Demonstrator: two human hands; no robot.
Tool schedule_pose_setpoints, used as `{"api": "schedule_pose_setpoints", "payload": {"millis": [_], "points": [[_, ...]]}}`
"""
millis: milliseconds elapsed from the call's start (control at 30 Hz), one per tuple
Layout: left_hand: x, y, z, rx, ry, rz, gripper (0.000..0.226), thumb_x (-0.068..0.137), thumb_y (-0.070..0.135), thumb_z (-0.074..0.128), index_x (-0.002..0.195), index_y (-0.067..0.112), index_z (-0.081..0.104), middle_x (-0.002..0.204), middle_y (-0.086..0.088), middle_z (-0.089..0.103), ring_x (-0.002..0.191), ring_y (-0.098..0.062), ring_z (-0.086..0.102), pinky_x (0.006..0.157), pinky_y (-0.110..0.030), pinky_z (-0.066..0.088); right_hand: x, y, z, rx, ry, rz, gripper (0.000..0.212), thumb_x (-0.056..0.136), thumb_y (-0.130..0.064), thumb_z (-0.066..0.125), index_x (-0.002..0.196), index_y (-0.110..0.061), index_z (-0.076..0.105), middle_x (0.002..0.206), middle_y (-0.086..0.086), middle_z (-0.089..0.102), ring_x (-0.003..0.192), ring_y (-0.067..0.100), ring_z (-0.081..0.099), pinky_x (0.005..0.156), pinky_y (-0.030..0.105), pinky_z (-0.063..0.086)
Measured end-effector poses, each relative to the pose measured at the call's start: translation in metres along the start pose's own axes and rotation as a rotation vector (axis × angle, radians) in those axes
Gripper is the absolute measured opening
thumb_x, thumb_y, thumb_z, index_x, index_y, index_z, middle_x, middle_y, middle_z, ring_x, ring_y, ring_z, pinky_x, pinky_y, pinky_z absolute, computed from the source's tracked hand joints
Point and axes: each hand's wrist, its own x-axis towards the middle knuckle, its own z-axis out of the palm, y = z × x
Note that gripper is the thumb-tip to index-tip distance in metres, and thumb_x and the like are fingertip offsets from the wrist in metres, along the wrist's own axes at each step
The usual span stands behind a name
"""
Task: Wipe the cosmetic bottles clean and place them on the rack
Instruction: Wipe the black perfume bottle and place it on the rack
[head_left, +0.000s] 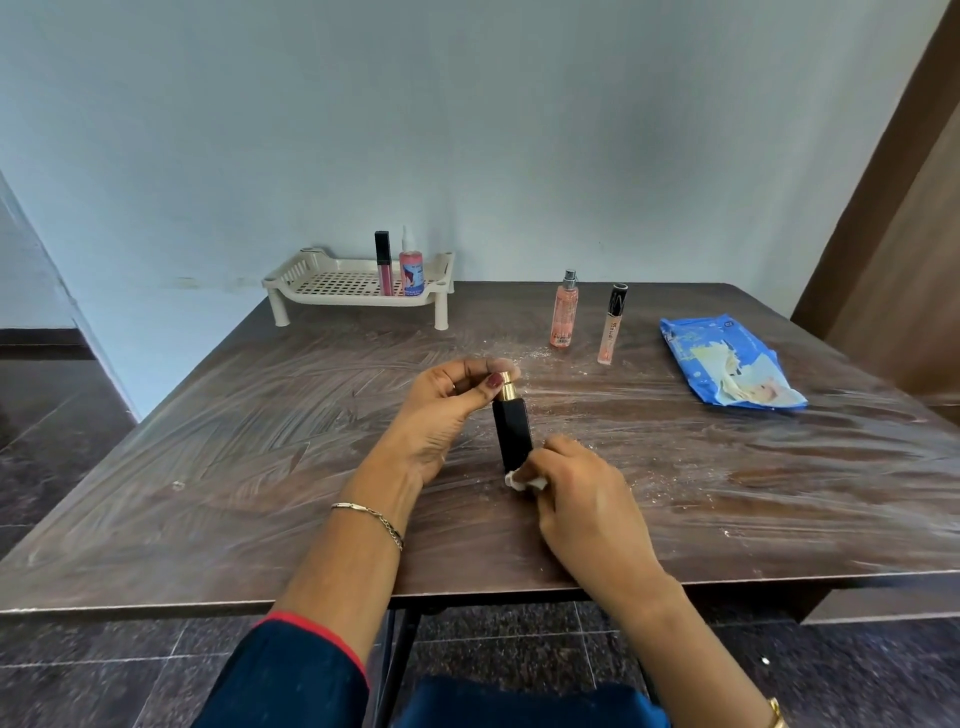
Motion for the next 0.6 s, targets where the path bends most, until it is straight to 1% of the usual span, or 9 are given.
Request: {"api": "schedule_pose_setpoints", "payload": {"millis": [67,133,233,333,400,500,533,600], "points": [[-0.001,0.0,0.0,-0.001,-0.003,0.0,0.017,0.082,0.001,0.065,0.091,0.013,0.073,0.102,-0.009,0.073,0.111,-0.02,0.063,0.109,-0.037,0.039,0.006,-0.001,-0.002,0.012,0.006,0.009,0.02,0.076,0.002,0.065,0.087,-0.015,0.067,0.086,-0.004,0.058,0.073,0.02,0.06,0.059,0.036,0.05],[-0.002,0.0,0.0,-0.011,-0.02,-0.004,0.016,0.08,0.003,0.066,0.092,0.011,0.072,0.102,-0.01,0.073,0.111,-0.021,0.064,0.109,-0.037,0.039,0.016,-0.002,-0.007,0.015,0.04,0.005,0.019,0.077,0.001,0.066,0.089,-0.014,0.066,0.086,-0.003,0.057,0.072,0.019,0.058,0.059,0.036,0.05],[-0.003,0.002,-0.001,-0.027,-0.06,-0.014,0.019,0.074,0.009,0.069,0.093,0.01,0.072,0.101,-0.01,0.073,0.107,-0.02,0.065,0.107,-0.036,0.04,0.031,-0.006,-0.011,0.024,0.146,-0.038,0.012,0.08,-0.005,0.066,0.09,-0.01,0.065,0.087,0.0,0.058,0.071,0.02,0.058,0.057,0.036,0.051],[-0.003,0.003,-0.001,-0.045,-0.077,-0.017,0.02,0.072,0.01,0.07,0.092,0.01,0.072,0.098,-0.009,0.074,0.102,-0.018,0.066,0.106,-0.035,0.042,0.037,-0.011,-0.009,0.017,0.218,-0.045,0.013,0.083,-0.009,0.064,0.095,-0.01,0.064,0.089,0.001,0.058,0.07,0.02,0.058,0.055,0.034,0.051],[-0.002,0.003,-0.001,-0.039,-0.067,-0.015,0.018,0.076,0.008,0.069,0.093,0.009,0.072,0.101,-0.011,0.073,0.105,-0.021,0.065,0.106,-0.035,0.042,0.033,-0.011,-0.005,-0.005,0.195,-0.033,0.016,0.08,-0.006,0.068,0.094,-0.011,0.063,0.088,0.0,0.056,0.067,0.018,0.055,0.053,0.031,0.049],[0.0,0.002,-0.001,-0.005,-0.031,-0.003,0.014,0.083,0.002,0.063,0.094,0.008,0.072,0.105,-0.012,0.072,0.109,-0.022,0.064,0.104,-0.034,0.043,0.023,-0.009,-0.002,-0.03,0.102,0.0,0.019,0.077,-0.001,0.069,0.086,-0.014,0.06,0.085,-0.002,0.052,0.063,0.02,0.053,0.051,0.035,0.047],[0.0,0.002,0.0,0.0,-0.023,0.003,0.014,0.084,0.002,0.063,0.092,0.009,0.072,0.103,-0.01,0.073,0.108,-0.021,0.064,0.103,-0.034,0.044,0.019,-0.008,-0.002,-0.036,0.077,0.003,0.019,0.076,0.001,0.068,0.084,-0.015,0.059,0.085,-0.002,0.052,0.063,0.02,0.054,0.052,0.035,0.047],[0.0,0.001,0.001,-0.009,-0.019,0.015,0.012,0.078,0.005,0.069,0.089,0.011,0.073,0.1,-0.009,0.074,0.106,-0.021,0.066,0.101,-0.033,0.045,0.013,-0.007,-0.002,-0.047,0.036,0.001,0.019,0.077,0.002,0.064,0.083,-0.015,0.06,0.085,-0.002,0.052,0.065,0.021,0.055,0.053,0.035,0.046]]}}
